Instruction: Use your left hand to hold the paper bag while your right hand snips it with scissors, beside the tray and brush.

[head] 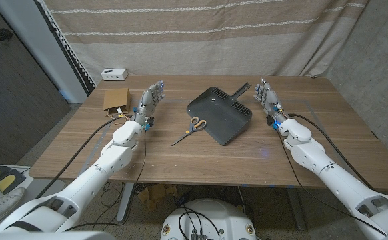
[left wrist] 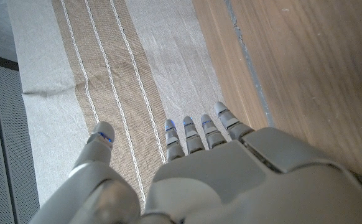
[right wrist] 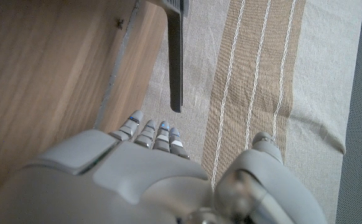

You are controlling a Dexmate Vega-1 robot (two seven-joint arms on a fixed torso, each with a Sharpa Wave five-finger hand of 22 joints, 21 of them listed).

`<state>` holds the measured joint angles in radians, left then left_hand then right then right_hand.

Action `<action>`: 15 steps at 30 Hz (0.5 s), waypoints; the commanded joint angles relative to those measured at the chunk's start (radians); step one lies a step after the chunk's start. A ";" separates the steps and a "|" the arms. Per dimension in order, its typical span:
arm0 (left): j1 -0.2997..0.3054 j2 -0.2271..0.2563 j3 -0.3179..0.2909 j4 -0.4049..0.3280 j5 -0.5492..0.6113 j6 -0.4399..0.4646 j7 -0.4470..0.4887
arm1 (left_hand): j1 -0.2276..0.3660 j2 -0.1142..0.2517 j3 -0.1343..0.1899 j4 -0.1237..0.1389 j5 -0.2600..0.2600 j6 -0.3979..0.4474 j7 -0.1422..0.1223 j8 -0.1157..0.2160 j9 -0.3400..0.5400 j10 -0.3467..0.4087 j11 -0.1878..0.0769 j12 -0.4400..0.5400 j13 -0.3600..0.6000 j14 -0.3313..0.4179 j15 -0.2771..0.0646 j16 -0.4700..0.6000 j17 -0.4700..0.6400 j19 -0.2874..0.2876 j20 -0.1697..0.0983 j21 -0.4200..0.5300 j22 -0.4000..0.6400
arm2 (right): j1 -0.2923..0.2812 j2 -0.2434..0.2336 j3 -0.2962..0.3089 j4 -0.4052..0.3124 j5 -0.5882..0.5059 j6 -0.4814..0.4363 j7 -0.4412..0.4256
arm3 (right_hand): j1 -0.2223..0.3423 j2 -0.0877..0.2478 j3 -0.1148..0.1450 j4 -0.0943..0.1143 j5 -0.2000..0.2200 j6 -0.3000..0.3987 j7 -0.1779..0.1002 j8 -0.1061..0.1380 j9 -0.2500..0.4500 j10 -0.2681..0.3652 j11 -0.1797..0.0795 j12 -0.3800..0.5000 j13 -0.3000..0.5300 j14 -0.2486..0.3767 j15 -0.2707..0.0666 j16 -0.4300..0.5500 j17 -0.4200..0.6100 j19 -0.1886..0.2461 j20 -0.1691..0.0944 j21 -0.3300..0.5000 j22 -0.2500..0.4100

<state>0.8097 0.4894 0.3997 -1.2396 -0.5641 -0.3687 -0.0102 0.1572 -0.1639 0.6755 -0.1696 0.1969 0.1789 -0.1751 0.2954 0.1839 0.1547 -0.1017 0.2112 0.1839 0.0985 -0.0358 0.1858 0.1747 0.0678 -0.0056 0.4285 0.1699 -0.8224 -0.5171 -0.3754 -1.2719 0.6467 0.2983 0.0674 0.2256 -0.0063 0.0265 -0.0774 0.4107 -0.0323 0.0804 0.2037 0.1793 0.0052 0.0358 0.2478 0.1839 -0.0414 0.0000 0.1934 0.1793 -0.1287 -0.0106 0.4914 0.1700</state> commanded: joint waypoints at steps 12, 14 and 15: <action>0.070 0.059 0.010 -0.125 0.166 0.000 0.163 | 0.044 -0.003 -0.005 -0.004 0.019 0.018 0.003 -0.018 0.004 0.026 0.003 0.005 0.006 0.000 -0.104 0.002 0.001 0.021 -0.089 -0.023 0.002 | -0.019 -0.015 -0.002 -0.005 -0.031 0.052 0.006 | 0.022 0.003 -0.006 -0.011 0.012 0.020 -0.011 0.005 0.004 0.018 -0.014 0.001 0.003 -0.009 -0.020 0.000 0.003 -0.001 -0.006 -0.016 0.004; 0.078 0.073 0.011 -0.153 0.188 0.018 0.179 | 0.050 -0.005 -0.008 -0.004 0.020 0.024 0.009 -0.021 0.005 0.041 0.000 0.010 0.006 0.020 -0.114 0.009 0.000 0.030 -0.102 -0.027 0.001 | -0.021 -0.010 0.000 0.012 -0.025 0.065 0.015 | 0.023 0.004 -0.006 -0.011 0.012 0.021 -0.011 0.005 0.004 0.019 -0.014 0.000 0.002 -0.010 -0.020 0.000 0.003 0.000 -0.008 -0.017 0.004; 0.083 0.077 0.011 -0.163 0.199 0.021 0.190 | 0.051 -0.005 -0.008 -0.004 0.020 0.024 0.009 -0.022 0.005 0.043 0.000 0.010 0.006 0.021 -0.115 0.008 0.000 0.031 -0.103 -0.028 0.001 | -0.025 -0.007 0.003 0.011 -0.022 0.066 0.010 | 0.023 0.004 -0.006 -0.011 0.012 0.021 -0.011 0.005 0.004 0.019 -0.013 0.001 0.002 -0.010 -0.020 0.000 0.003 0.000 -0.008 -0.017 0.004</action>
<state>0.8495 0.5219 0.4093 -1.3007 -0.4476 -0.3942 0.0941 0.1950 -0.1673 0.6711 -0.1740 0.2086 0.1948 -0.1698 0.2806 0.1838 0.1839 -0.1017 0.2112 0.1838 0.1025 -0.0366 0.1858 0.1720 0.0839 -0.0394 0.4026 0.1698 -0.8309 -0.5227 -0.3788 -1.2676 0.6281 0.3326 0.0727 0.2382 -0.0041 0.0224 -0.0814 0.4181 -0.0178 0.0659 0.2037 0.1792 0.0179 0.0230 0.2478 0.1838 -0.0485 -0.0148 0.1934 0.1792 -0.1282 -0.0111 0.4762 0.1699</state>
